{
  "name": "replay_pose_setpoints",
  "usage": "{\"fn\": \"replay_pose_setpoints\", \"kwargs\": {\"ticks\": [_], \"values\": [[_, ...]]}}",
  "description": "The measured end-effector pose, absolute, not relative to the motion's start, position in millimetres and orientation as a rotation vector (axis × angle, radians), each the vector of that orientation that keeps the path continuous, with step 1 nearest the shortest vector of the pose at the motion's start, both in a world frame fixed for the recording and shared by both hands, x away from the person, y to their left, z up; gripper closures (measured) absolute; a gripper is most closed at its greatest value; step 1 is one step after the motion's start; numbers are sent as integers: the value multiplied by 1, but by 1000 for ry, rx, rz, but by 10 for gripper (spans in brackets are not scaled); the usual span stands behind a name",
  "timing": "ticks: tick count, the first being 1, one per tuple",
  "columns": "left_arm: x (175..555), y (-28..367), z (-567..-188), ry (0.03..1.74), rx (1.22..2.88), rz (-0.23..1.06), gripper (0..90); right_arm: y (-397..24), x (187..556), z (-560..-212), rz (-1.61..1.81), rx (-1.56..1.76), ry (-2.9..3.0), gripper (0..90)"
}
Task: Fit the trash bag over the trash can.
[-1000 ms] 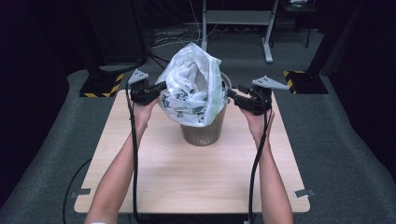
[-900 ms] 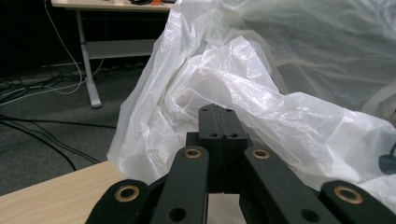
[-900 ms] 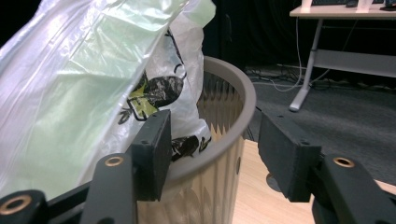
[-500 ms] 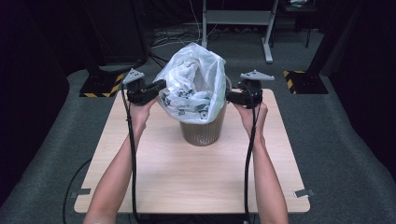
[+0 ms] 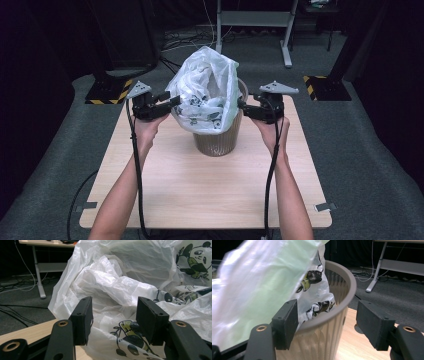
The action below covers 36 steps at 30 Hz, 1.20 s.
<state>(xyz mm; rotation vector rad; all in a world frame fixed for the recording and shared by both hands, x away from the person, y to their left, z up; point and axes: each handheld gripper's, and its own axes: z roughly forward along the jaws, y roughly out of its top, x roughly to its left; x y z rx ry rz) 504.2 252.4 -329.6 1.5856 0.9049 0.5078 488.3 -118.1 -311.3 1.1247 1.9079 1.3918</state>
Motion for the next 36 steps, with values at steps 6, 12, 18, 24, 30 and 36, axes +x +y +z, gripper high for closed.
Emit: {"fn": "replay_pose_setpoints", "kwargs": {"ticks": [6,12,18,24,30,36], "values": [[504,248,-328,891,1593,504,459,-99,510,-314,1313,1130,1925,311],[503,248,-326,889,1588,508,468,-107,517,-314,1330,1163,1892,312],[502,250,-328,860,1602,493,610,-131,502,-310,1402,1183,1832,314],[500,245,-329,830,1626,506,755,-142,495,-303,1424,1184,1795,316],[498,238,-328,802,1654,550,898,-128,475,-272,1514,1079,1785,318],[501,235,-328,793,1666,566,900,-96,480,-244,1481,1010,1853,330]]}}
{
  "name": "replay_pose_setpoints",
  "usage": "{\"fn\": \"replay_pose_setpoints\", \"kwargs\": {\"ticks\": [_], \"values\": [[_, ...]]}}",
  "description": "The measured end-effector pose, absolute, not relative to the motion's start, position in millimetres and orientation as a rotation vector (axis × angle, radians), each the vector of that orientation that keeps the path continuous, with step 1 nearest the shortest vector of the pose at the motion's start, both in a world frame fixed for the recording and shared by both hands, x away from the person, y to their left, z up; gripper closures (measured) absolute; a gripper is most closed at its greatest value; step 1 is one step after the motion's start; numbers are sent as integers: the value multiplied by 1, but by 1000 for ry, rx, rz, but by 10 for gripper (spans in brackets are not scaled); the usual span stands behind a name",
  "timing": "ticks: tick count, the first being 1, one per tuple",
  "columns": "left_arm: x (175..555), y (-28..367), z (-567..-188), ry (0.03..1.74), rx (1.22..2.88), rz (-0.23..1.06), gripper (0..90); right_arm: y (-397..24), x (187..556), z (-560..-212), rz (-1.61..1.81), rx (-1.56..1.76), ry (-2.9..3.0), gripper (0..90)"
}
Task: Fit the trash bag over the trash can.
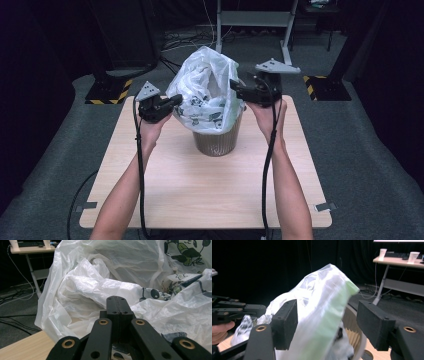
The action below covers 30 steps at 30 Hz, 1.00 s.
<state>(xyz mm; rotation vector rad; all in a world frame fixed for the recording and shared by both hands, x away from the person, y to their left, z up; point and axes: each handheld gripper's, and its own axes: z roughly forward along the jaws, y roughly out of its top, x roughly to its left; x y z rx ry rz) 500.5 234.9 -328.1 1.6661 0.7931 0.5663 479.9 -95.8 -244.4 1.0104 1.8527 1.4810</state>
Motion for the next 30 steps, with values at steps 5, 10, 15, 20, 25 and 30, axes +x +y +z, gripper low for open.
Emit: {"fn": "replay_pose_setpoints", "kwargs": {"ticks": [5,10,15,20,25,30], "values": [[503,234,-327,798,1674,590,900,-77,500,-238,1352,1047,1917,505],[510,237,-327,819,1673,598,900,-87,508,-249,1285,1108,1917,773],[517,240,-331,848,1676,602,900,-107,505,-259,1277,1157,1889,862],[520,240,-334,861,1682,591,900,-120,499,-263,1291,1165,1873,868],[519,237,-333,852,1689,594,900,-124,494,-262,1298,1158,1862,871],[519,236,-333,849,1688,594,900,-126,489,-260,1300,1150,1855,870]]}}
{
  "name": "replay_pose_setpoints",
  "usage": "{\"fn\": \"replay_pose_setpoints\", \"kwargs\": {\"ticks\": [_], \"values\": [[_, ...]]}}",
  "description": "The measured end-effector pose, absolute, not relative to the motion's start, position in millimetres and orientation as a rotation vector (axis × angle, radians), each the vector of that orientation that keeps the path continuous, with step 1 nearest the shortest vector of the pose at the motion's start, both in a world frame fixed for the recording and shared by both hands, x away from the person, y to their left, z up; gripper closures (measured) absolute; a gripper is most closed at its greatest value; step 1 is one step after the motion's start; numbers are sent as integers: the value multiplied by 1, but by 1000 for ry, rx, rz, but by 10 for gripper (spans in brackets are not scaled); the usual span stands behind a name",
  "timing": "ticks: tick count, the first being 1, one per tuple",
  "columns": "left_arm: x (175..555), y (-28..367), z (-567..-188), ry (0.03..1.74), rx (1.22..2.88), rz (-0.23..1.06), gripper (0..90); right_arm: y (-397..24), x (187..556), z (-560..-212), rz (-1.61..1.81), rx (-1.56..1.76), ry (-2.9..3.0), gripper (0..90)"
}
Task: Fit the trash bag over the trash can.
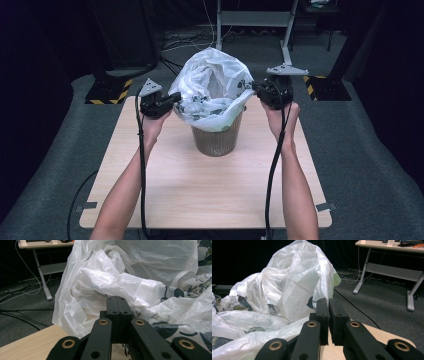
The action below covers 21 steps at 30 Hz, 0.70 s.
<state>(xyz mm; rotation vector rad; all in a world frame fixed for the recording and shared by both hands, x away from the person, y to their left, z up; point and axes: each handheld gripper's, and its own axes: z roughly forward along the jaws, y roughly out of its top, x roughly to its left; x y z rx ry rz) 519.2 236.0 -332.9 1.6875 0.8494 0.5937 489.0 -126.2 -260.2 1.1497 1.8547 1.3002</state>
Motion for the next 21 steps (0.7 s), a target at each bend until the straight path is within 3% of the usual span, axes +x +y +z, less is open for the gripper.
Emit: {"fn": "replay_pose_setpoints", "kwargs": {"ticks": [21], "values": [[516,237,-330,836,1683,595,900,-147,478,-274,1332,1171,1852,900]]}}
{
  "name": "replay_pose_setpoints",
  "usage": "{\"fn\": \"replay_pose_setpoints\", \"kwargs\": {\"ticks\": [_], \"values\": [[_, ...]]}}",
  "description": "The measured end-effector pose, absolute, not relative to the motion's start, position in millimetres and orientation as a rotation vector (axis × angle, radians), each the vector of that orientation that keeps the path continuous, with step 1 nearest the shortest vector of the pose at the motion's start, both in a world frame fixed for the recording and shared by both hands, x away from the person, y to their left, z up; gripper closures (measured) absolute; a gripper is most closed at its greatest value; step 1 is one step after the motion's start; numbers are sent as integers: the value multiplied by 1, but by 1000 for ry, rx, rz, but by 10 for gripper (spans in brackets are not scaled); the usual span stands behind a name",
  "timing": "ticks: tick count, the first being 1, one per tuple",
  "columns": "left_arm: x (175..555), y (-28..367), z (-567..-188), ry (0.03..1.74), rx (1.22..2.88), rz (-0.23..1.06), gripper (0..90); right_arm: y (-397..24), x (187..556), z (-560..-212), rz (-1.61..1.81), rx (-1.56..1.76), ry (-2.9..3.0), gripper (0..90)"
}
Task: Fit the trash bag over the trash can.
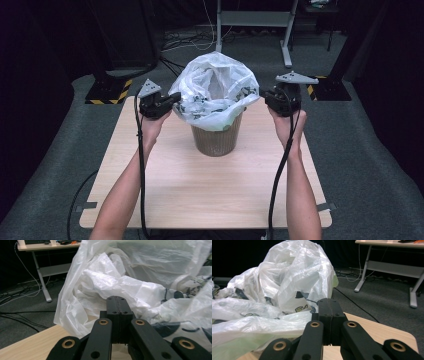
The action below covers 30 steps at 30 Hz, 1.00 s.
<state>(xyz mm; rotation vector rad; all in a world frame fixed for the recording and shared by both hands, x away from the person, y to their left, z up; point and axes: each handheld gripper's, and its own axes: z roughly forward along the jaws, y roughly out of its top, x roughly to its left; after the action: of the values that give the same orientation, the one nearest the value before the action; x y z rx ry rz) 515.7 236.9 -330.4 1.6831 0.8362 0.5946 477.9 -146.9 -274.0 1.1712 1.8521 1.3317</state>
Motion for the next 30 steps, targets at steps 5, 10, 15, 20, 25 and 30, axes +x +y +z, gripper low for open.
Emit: {"fn": "replay_pose_setpoints", "kwargs": {"ticks": [5,10,15,20,25,30], "values": [[522,236,-330,849,1686,599,900,-148,460,-274,1308,1145,1844,900],[528,236,-332,871,1689,596,900,-149,452,-276,1271,1137,1843,900],[533,237,-334,887,1695,593,900,-149,469,-292,1290,1184,1889,900],[533,242,-336,903,1673,574,900,-133,477,-304,1294,1164,1954,819],[522,247,-332,900,1637,566,729,-139,474,-290,1375,1147,1934,596],[511,248,-327,896,1604,564,553,-143,484,-274,1442,1143,1928,546]]}}
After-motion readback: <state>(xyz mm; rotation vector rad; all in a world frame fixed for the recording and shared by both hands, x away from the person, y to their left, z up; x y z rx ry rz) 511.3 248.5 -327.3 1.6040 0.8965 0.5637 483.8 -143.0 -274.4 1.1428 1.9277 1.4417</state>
